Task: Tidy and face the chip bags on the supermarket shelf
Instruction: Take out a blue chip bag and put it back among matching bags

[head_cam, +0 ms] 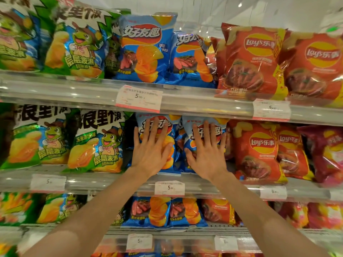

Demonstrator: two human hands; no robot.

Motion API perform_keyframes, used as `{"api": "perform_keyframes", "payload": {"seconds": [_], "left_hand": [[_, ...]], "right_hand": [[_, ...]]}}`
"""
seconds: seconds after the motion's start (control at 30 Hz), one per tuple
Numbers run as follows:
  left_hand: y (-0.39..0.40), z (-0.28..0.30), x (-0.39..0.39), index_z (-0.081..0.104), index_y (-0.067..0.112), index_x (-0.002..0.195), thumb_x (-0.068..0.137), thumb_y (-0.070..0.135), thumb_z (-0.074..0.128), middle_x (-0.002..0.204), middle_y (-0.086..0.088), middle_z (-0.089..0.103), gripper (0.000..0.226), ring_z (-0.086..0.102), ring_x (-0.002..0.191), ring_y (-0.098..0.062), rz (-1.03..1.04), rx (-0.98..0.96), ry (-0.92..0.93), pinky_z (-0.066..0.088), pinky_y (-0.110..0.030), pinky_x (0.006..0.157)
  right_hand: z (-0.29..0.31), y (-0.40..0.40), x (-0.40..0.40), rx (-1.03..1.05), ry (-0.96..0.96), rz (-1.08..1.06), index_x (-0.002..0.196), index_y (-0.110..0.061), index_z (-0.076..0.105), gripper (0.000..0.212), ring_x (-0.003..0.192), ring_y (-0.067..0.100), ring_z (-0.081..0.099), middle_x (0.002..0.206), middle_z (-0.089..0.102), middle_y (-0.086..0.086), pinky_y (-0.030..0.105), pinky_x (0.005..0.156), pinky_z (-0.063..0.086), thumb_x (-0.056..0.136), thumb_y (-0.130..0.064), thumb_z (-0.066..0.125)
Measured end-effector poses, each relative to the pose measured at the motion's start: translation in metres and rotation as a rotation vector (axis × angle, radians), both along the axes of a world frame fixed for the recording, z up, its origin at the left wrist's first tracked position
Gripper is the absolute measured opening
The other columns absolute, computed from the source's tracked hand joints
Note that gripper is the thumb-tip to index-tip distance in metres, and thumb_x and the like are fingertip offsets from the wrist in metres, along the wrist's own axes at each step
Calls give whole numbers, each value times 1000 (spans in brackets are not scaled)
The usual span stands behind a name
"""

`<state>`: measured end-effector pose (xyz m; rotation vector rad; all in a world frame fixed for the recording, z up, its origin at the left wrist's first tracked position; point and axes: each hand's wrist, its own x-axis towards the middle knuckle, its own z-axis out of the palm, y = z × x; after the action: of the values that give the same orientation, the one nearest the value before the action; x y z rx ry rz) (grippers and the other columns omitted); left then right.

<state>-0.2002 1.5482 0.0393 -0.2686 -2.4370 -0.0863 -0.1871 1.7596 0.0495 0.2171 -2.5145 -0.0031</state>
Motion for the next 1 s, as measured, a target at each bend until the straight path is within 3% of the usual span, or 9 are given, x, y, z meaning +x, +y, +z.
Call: {"api": "perform_keyframes", "payload": {"seconds": [0.27,0.47,0.63,0.73,0.87,1.0], "left_hand": [[-1,-1,-2,6,25,160,99,60,8,167,-12,1,70,-3,154,-32,-9,5,-3,5,-62,119],[-1,2,0,7,26,160,98,59,11,168,-10,1,70,-3,154,-30,-27,32,-34,1,-60,120],[-7,9,10,14,25,159,100,55,32,167,-9,10,68,1,154,-26,-135,172,-17,-1,-53,123],[-12,9,25,23,22,157,100,46,47,165,-9,18,67,13,152,-27,-246,342,28,12,-49,123],[-17,-1,56,33,18,153,99,39,54,158,-8,33,61,33,142,-28,-324,518,8,33,-46,114],[-20,-21,98,41,16,149,99,34,55,150,-4,43,55,41,136,-24,-349,579,-5,39,-43,110]], "right_hand": [[-7,-2,-1,-13,26,-24,161,-25,9,77,155,35,4,169,6,14,67,119,5,98,-68,20],[-5,-4,-2,-29,25,-29,161,-27,6,80,155,32,-2,169,2,11,61,118,-7,96,-71,15],[4,-1,9,-136,14,53,161,-28,4,82,155,25,-11,169,-3,6,58,120,-10,95,-73,23],[4,3,23,-237,-3,101,161,-28,2,83,154,20,-16,169,-7,2,56,122,-8,95,-72,28],[-5,9,58,-410,-28,155,161,-23,12,83,156,16,-3,170,5,2,49,125,1,95,-69,35],[-22,17,107,-582,-100,219,159,-31,15,78,154,11,7,168,12,-7,41,124,15,94,-66,40]]}}
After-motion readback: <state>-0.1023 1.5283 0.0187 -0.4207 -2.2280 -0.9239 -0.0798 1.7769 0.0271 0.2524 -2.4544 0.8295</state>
